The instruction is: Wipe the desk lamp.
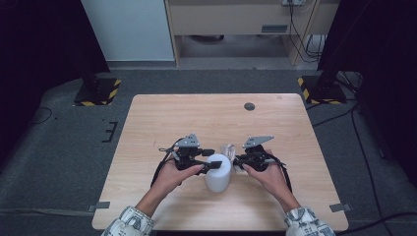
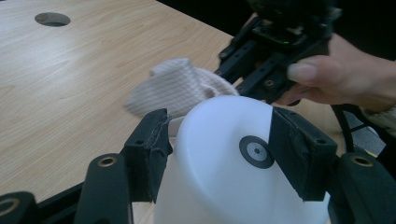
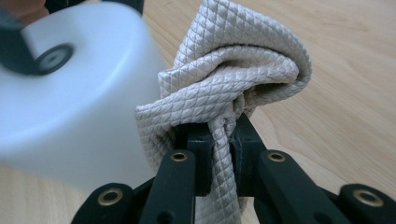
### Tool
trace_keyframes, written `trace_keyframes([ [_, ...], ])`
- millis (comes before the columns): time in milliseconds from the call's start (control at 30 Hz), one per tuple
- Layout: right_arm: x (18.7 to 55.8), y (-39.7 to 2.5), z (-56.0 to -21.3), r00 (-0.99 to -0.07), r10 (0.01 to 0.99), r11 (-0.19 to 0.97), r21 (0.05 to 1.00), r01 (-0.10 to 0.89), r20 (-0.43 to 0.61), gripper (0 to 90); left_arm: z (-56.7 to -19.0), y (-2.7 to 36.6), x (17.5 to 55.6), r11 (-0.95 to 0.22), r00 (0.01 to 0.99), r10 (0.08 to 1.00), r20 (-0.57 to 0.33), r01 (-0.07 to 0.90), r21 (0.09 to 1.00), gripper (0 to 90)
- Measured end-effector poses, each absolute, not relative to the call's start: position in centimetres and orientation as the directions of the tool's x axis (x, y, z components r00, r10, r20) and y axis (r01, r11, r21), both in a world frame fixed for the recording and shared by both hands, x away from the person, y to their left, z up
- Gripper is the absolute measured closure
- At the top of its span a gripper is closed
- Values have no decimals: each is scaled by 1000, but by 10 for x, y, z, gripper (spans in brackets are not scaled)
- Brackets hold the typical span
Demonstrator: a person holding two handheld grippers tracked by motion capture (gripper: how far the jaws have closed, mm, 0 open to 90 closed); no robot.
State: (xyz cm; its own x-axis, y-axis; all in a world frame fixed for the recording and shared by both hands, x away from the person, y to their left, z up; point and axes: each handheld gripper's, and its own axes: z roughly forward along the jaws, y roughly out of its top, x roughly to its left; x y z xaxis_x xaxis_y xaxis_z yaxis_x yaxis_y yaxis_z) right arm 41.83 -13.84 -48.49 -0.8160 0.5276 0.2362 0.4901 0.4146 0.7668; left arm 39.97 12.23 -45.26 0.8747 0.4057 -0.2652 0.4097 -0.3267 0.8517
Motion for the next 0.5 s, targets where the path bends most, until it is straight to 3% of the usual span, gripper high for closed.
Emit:
trace_keyframes([
  [200,442,-126,-491,-814,477,363,769,526,332,814,-452,122,398,-326,875,413,-253,401,856,369],
  [500,449,-108,-508,-819,470,432,723,538,328,815,-453,122,398,-326,875,412,-253,401,856,367],
])
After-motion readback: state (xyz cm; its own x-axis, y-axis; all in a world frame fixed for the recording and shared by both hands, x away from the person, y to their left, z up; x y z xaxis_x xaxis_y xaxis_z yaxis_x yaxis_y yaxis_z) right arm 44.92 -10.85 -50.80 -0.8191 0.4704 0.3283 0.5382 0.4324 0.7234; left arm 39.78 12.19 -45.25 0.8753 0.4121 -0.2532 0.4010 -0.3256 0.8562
